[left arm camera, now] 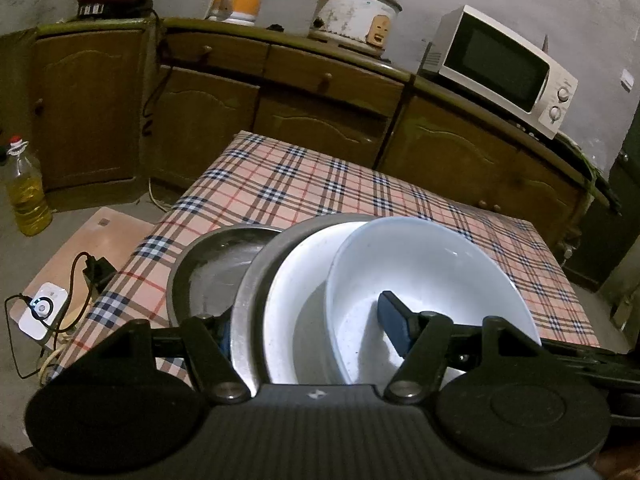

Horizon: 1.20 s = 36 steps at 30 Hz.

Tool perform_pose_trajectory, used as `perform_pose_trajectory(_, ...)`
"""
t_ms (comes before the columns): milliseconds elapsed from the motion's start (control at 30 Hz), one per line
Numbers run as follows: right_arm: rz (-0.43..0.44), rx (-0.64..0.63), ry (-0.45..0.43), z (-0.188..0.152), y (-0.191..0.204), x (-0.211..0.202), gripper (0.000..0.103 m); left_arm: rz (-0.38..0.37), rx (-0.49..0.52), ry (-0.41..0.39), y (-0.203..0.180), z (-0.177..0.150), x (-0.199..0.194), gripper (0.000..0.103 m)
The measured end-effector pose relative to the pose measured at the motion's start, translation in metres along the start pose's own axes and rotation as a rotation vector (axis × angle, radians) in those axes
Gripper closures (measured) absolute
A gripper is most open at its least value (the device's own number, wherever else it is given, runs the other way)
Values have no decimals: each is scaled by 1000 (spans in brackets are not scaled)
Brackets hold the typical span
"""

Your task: Organize plates and bowls

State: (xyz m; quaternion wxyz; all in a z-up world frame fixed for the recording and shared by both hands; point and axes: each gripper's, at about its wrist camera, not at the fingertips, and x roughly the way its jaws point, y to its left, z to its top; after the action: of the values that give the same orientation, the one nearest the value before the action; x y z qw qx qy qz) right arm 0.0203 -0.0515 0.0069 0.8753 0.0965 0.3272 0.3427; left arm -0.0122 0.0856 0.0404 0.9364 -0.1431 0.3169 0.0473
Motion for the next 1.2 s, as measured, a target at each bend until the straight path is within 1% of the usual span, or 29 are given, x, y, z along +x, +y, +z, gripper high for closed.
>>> perform_pose_trajectory(633,4,-27,25,5,14,22,47,6,-32,-3,22,3,3,35)
perform_pose_trajectory(933,5,-33,27,6,16,26,47,6,-37,-5,25,3,2,35)
perform_pose_trajectory(1200,-11,-43,31,5,18,30,47,-11,-48,-5,31,3,7,35)
